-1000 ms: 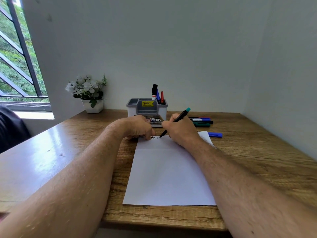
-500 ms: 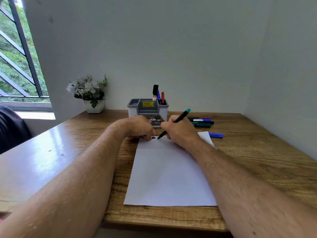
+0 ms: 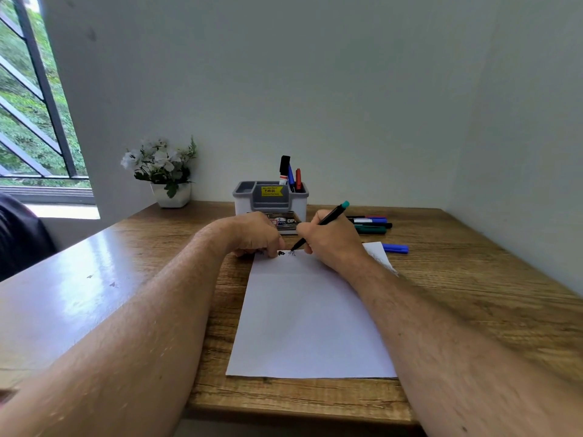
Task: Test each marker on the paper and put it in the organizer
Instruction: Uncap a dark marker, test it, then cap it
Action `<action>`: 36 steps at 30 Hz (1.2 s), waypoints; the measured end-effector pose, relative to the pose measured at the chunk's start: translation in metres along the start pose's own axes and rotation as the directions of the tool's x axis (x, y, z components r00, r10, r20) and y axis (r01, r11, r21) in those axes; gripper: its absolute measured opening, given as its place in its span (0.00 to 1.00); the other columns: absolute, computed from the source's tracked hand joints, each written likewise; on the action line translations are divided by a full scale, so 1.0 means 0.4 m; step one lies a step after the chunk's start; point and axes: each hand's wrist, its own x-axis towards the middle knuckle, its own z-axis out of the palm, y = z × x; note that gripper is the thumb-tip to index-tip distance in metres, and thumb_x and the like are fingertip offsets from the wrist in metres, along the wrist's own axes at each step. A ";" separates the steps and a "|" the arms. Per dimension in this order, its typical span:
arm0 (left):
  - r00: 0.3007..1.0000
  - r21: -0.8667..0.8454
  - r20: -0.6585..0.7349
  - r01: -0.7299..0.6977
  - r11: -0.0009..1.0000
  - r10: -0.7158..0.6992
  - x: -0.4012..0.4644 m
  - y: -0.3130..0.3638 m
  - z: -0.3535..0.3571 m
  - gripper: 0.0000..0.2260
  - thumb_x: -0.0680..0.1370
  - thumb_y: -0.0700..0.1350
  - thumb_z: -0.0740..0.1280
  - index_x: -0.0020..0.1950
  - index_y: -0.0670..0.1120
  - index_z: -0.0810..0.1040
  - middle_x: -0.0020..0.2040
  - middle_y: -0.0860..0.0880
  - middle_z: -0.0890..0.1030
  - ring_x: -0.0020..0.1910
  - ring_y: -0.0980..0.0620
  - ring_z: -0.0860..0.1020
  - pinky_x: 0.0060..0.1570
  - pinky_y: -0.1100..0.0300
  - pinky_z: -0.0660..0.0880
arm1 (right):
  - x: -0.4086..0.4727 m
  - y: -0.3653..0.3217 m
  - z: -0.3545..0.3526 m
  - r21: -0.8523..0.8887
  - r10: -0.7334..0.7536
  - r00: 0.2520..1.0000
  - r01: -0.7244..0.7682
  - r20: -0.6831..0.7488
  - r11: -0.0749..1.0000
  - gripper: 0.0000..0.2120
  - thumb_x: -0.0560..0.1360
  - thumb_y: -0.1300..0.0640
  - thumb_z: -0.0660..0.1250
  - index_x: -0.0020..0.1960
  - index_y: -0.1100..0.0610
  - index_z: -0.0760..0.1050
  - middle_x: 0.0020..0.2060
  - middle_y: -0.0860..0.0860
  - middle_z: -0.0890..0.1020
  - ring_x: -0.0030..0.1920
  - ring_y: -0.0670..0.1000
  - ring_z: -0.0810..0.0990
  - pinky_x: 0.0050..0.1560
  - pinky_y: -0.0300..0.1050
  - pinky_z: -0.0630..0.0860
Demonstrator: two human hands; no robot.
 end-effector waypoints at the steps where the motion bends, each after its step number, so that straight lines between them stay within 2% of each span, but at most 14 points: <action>1: 1.000 0.000 0.001 0.002 1.000 -0.002 -0.002 0.001 0.000 0.08 0.72 0.34 0.68 0.47 0.47 0.81 0.42 0.50 0.80 0.40 0.51 0.74 0.43 0.56 0.72 | 0.003 0.002 0.001 0.006 0.006 1.000 -0.006 -0.019 1.000 0.11 0.74 0.54 0.68 0.35 0.54 0.72 0.39 0.55 0.85 0.36 0.47 0.77 0.31 0.39 0.67; 5: 1.000 0.007 0.013 0.003 1.000 -0.003 -0.005 0.005 0.000 0.09 0.73 0.34 0.68 0.46 0.47 0.80 0.41 0.50 0.79 0.39 0.52 0.73 0.41 0.57 0.71 | 0.008 0.005 0.004 0.019 0.020 0.999 -0.020 -0.035 1.000 0.10 0.74 0.54 0.69 0.36 0.54 0.73 0.39 0.53 0.83 0.38 0.48 0.78 0.31 0.39 0.67; 9: 1.000 -0.010 0.004 0.004 1.000 -0.004 -0.007 0.005 0.000 0.09 0.73 0.34 0.68 0.49 0.45 0.80 0.39 0.54 0.79 0.39 0.52 0.74 0.45 0.55 0.72 | 0.014 0.003 -0.002 0.051 0.031 0.998 -0.028 -0.057 0.998 0.10 0.75 0.53 0.68 0.38 0.56 0.74 0.34 0.51 0.79 0.35 0.46 0.76 0.31 0.39 0.67; 11: 1.000 -0.009 0.010 -0.002 1.000 0.002 -0.008 0.003 -0.001 0.09 0.72 0.34 0.68 0.49 0.45 0.81 0.40 0.52 0.79 0.39 0.52 0.74 0.45 0.55 0.73 | 0.014 0.003 0.000 0.033 0.029 0.999 -0.027 -0.042 0.999 0.10 0.75 0.53 0.68 0.38 0.56 0.74 0.34 0.51 0.79 0.34 0.46 0.75 0.31 0.39 0.66; 15: 0.998 -0.039 -0.049 -0.027 0.999 0.025 -0.019 0.008 -0.001 0.05 0.74 0.39 0.67 0.49 0.45 0.79 0.39 0.49 0.77 0.35 0.52 0.72 0.34 0.60 0.68 | 0.011 -0.003 -0.007 0.056 0.026 0.997 -0.022 -0.072 0.998 0.11 0.75 0.55 0.67 0.35 0.56 0.72 0.32 0.49 0.76 0.33 0.45 0.73 0.30 0.38 0.64; 17: 0.989 -0.165 -0.138 -0.085 0.983 0.062 -0.022 0.007 -0.006 0.07 0.76 0.43 0.63 0.51 0.43 0.78 0.36 0.49 0.73 0.32 0.52 0.68 0.30 0.61 0.64 | 0.013 -0.005 -0.016 0.104 0.023 0.995 -0.012 -0.101 0.995 0.13 0.74 0.56 0.67 0.34 0.55 0.69 0.30 0.49 0.73 0.31 0.45 0.70 0.29 0.38 0.64; 20: 0.970 -0.481 -0.191 -0.225 0.847 0.149 -0.029 0.001 -0.018 0.13 0.72 0.38 0.54 0.47 0.44 0.77 0.30 0.50 0.69 0.27 0.54 0.63 0.27 0.61 0.59 | 0.017 -0.006 -0.022 0.165 0.006 0.990 0.018 -0.144 0.986 0.13 0.74 0.58 0.66 0.33 0.56 0.67 0.29 0.49 0.70 0.30 0.45 0.68 0.24 0.31 0.64; 22: 0.960 -0.605 -0.230 -0.271 0.748 0.162 -0.034 0.001 -0.019 0.14 0.71 0.36 0.51 0.46 0.44 0.75 0.30 0.49 0.70 0.28 0.54 0.64 0.28 0.60 0.59 | 0.020 -0.007 -0.022 0.219 -0.007 0.985 0.044 -0.170 0.975 0.13 0.74 0.60 0.66 0.33 0.55 0.66 0.28 0.50 0.71 0.30 0.46 0.68 0.22 0.29 0.63; 24: 0.955 -0.694 -0.253 -0.292 0.659 0.156 -0.034 0.006 -0.014 0.14 0.72 0.34 0.51 0.47 0.44 0.75 0.33 0.49 0.71 0.32 0.53 0.67 0.31 0.60 0.63 | 0.023 -0.007 -0.022 0.287 -0.012 0.979 0.071 -0.202 0.955 0.14 0.74 0.61 0.66 0.32 0.55 0.67 0.28 0.51 0.71 0.30 0.47 0.70 0.23 0.31 0.65; 26: 0.946 -0.744 -0.282 -0.322 0.586 0.162 -0.032 0.013 -0.010 0.14 0.74 0.33 0.53 0.50 0.44 0.76 0.37 0.48 0.75 0.36 0.52 0.72 0.35 0.59 0.67 | 0.025 -0.008 -0.024 0.359 -0.013 0.976 0.092 -0.218 0.929 0.13 0.75 0.62 0.66 0.33 0.56 0.68 0.28 0.53 0.73 0.29 0.47 0.71 0.26 0.36 0.68; 29: 0.931 -0.797 -0.327 -0.365 0.481 0.164 -0.029 0.017 -0.009 0.15 0.79 0.31 0.55 0.55 0.43 0.79 0.41 0.47 0.78 0.39 0.51 0.77 0.36 0.59 0.72 | 0.023 -0.010 -0.027 0.456 -0.013 0.977 0.110 -0.211 0.883 0.12 0.76 0.64 0.65 0.34 0.56 0.70 0.28 0.54 0.76 0.25 0.45 0.73 0.25 0.37 0.67; 32: 0.924 -0.846 -0.351 -0.383 0.371 0.155 -0.026 0.015 -0.013 0.13 0.81 0.32 0.57 0.58 0.41 0.79 0.43 0.45 0.80 0.41 0.51 0.78 0.39 0.60 0.78 | 0.016 -0.014 -0.030 0.498 -0.027 0.984 0.114 -0.178 0.859 0.10 0.77 0.64 0.65 0.39 0.55 0.72 0.33 0.57 0.81 0.23 0.46 0.73 0.21 0.36 0.67; 36: 0.919 -0.888 -0.372 -0.393 0.240 0.128 -0.021 0.012 -0.018 0.12 0.81 0.32 0.58 0.56 0.40 0.79 0.44 0.44 0.81 0.41 0.51 0.80 0.43 0.62 0.81 | 0.012 -0.018 -0.031 0.495 -0.063 0.988 0.125 -0.139 0.860 0.07 0.78 0.61 0.68 0.42 0.54 0.74 0.41 0.58 0.85 0.25 0.50 0.76 0.21 0.36 0.68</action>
